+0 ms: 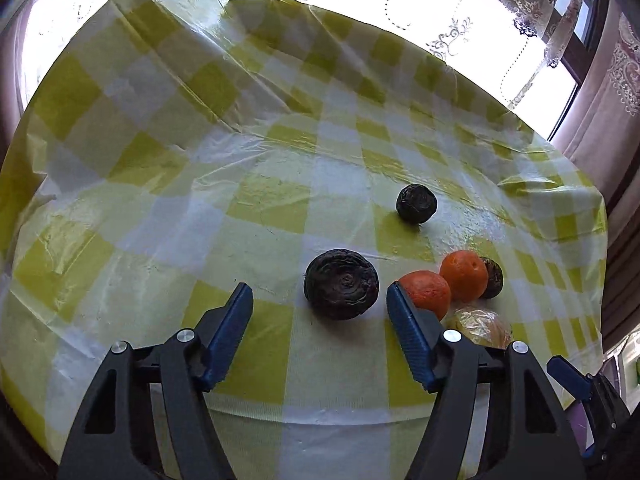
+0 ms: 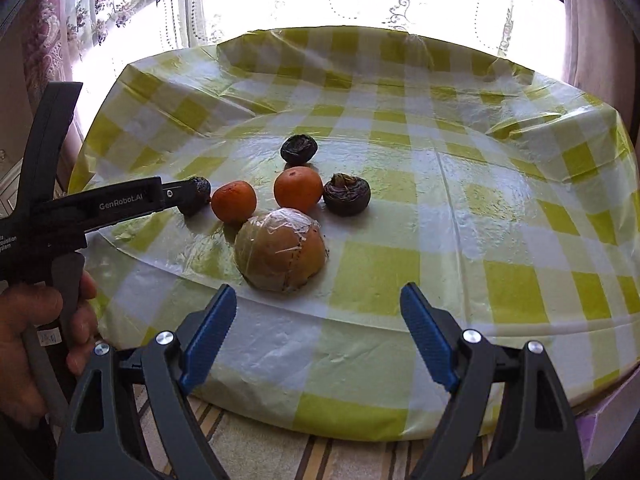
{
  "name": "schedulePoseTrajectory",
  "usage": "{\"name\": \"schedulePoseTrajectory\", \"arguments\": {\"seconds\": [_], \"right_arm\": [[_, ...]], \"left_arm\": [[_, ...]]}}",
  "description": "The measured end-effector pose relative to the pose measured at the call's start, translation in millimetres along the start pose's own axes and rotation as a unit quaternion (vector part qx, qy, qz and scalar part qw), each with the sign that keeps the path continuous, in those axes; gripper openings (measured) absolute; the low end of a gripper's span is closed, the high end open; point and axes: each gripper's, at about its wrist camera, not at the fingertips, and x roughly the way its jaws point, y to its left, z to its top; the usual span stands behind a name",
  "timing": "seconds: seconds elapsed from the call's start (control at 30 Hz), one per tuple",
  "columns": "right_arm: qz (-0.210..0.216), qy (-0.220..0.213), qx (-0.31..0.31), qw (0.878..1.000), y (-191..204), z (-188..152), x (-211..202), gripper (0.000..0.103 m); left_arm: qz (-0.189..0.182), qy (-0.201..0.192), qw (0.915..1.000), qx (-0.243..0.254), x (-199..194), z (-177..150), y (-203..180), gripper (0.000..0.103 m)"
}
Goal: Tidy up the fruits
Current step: 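Grasp the dark dried fruit with the left tool while the right tool grasps the wrapped grapefruit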
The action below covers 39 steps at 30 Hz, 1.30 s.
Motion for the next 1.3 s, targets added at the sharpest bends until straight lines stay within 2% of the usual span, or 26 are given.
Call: {"name": "schedulePoseTrajectory", "arguments": {"seconds": [0.27,0.3,0.47,0.53,0.57,0.67,0.9,1.3], "right_arm": [[0.016,0.014,-0.003,1.000,16,18,26,0.084],[0.016,0.016,-0.004,1.000,19,20,30,0.084],[0.011,0.028,-0.004,1.000,24,28,45,0.084],[0.008,0.038,-0.006,0.999,25,29,52,0.080],[0.004,0.045,-0.004,0.999,24,29,56,0.073],[-0.001,0.043,0.001,0.999,22,30,58,0.066],[-0.004,0.033,-0.002,0.999,24,23,52,0.065],[0.001,0.027,0.043,0.999,0,3,25,0.064]], "left_arm": [[0.008,0.001,0.9998,0.016,10,2,-5,0.061],[0.007,0.001,0.9998,0.016,10,2,-6,0.055],[0.004,0.002,0.9994,0.034,10,-1,-11,0.046],[0.000,0.003,0.9991,0.042,11,-3,-14,0.040],[0.003,0.002,0.9990,0.044,11,-3,-16,0.040],[0.004,0.000,0.9991,0.043,11,-5,-16,0.040],[0.009,-0.015,0.9990,0.042,0,-11,-14,0.039],[0.008,-0.031,0.9975,0.063,-29,-27,-26,0.039]]}}
